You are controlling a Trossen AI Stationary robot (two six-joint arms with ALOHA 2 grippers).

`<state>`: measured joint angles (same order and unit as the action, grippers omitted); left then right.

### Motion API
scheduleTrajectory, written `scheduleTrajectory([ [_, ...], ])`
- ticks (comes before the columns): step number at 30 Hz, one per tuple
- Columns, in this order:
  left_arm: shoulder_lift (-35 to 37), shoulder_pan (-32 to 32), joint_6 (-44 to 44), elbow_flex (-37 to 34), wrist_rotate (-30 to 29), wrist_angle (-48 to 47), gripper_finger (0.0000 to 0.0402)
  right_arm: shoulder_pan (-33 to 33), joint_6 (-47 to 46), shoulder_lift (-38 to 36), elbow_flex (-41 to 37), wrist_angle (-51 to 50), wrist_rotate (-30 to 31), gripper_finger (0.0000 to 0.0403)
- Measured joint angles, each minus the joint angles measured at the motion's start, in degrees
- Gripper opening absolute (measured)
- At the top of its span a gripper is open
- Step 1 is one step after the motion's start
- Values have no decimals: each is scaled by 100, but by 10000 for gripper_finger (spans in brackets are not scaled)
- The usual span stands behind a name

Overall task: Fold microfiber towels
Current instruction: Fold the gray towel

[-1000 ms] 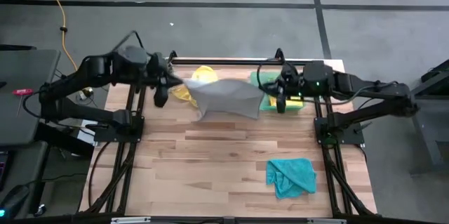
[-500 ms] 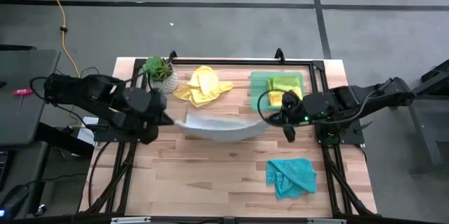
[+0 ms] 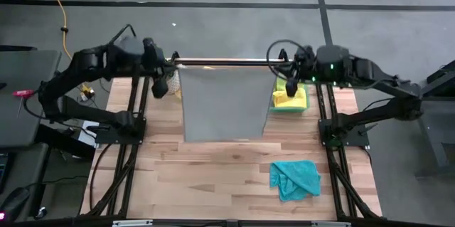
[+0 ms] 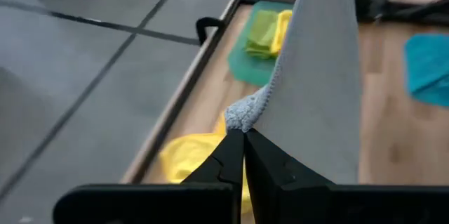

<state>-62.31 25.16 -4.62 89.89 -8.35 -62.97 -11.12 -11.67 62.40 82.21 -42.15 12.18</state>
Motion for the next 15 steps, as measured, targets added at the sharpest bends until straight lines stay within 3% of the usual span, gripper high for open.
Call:
scheduleTrajectory([
  [4,-317,827,-758,349,291,3,0,-351,285,312,630,-194,-264,0],
  [7,-404,987,-831,655,672,-70,0,-200,300,515,1087,-581,-369,0],
  [11,-315,691,-610,764,1078,-702,0,442,-80,631,1204,-1067,-230,0],
  [15,-100,-245,420,491,1166,-1478,0,1298,-890,631,784,-1200,52,0],
])
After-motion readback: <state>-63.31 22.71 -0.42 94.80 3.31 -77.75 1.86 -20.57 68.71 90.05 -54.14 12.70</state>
